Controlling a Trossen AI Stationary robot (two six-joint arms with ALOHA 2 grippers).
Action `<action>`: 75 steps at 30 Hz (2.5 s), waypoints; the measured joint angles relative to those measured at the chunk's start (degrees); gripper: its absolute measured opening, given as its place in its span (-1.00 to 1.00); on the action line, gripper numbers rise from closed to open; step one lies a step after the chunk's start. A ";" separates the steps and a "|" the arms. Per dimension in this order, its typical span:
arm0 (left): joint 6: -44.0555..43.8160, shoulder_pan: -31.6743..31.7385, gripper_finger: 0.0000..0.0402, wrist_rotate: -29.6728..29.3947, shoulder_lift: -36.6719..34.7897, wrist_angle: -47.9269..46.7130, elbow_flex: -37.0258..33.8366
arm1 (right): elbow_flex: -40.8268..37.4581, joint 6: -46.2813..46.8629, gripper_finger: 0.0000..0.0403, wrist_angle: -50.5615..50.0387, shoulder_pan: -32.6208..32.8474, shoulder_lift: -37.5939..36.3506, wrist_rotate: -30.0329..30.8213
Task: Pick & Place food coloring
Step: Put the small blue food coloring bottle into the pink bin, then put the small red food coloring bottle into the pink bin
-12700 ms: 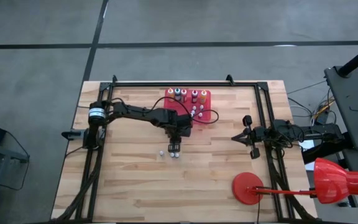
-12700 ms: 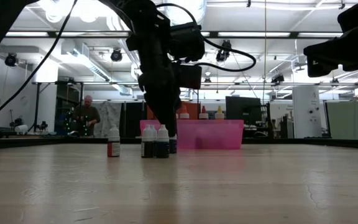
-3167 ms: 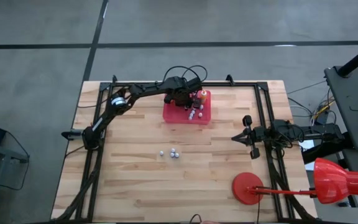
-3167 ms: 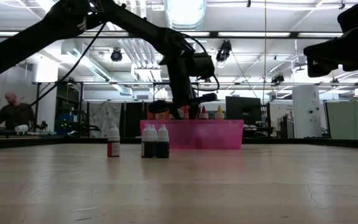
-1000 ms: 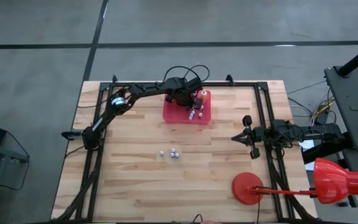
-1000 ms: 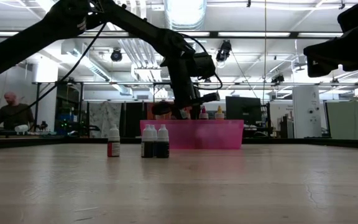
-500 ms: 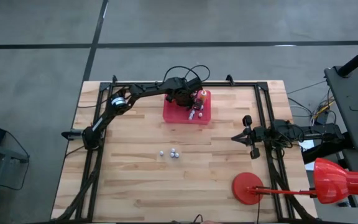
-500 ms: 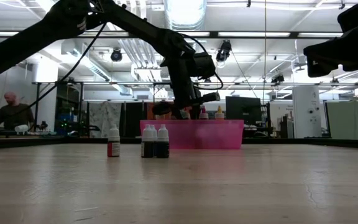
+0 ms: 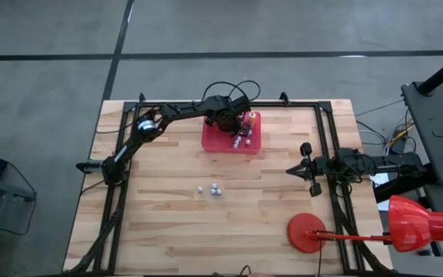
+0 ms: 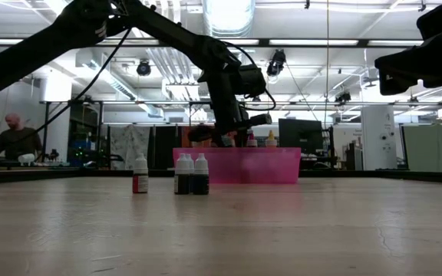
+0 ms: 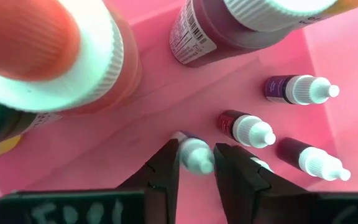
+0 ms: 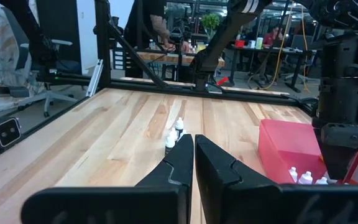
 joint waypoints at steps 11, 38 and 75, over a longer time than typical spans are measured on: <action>0.14 -0.02 -0.55 -0.02 0.00 0.00 0.00 | 0.01 0.00 -0.96 -0.01 0.04 0.00 0.00; 1.66 -0.02 -0.55 -0.02 0.00 0.02 -0.02 | 0.00 0.00 -0.96 0.00 0.02 0.00 0.01; 4.65 -0.11 -0.55 -0.31 -0.04 -7.82 5.15 | 0.02 0.00 -0.96 0.00 0.00 0.01 0.01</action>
